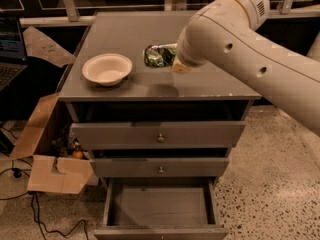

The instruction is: Pick green can from bottom drawer and place on counter

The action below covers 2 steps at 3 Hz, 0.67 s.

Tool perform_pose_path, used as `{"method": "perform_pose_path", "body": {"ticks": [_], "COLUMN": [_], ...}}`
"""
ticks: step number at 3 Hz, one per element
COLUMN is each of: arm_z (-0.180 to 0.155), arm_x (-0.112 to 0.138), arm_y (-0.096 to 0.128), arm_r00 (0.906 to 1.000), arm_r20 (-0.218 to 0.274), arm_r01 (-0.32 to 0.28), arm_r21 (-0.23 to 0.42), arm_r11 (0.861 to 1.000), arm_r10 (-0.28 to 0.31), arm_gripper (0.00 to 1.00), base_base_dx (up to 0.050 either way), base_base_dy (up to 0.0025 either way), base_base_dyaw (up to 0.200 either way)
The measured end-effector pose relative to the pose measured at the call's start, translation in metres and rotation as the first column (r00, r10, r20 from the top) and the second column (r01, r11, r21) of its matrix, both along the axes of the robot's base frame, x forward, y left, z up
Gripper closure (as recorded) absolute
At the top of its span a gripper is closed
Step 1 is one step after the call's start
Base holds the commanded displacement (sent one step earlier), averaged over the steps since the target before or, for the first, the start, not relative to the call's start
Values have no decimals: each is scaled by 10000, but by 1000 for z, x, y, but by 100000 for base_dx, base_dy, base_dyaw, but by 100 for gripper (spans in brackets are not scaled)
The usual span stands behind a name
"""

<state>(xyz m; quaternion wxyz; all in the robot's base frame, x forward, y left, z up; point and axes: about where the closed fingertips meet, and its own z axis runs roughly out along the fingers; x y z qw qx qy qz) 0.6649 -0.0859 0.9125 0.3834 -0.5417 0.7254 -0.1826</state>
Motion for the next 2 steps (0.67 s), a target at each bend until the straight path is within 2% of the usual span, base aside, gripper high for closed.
{"method": "perform_pose_path", "body": {"ticks": [1,2], "arm_z": [-15,-15], "arm_x": [4,4], "arm_y": [2,2], "arm_r00": [9993,9993], "arm_r20": [-363,-371], "arm_r01": [66,64], "arm_r21": [44,42], "arm_r11": [10000,10000], "arm_r10": [-64,-63], "arm_gripper": [100,74], "base_base_dx": [0,0], "base_base_dy": [0,0], "base_base_dyaw": [0,0]}}
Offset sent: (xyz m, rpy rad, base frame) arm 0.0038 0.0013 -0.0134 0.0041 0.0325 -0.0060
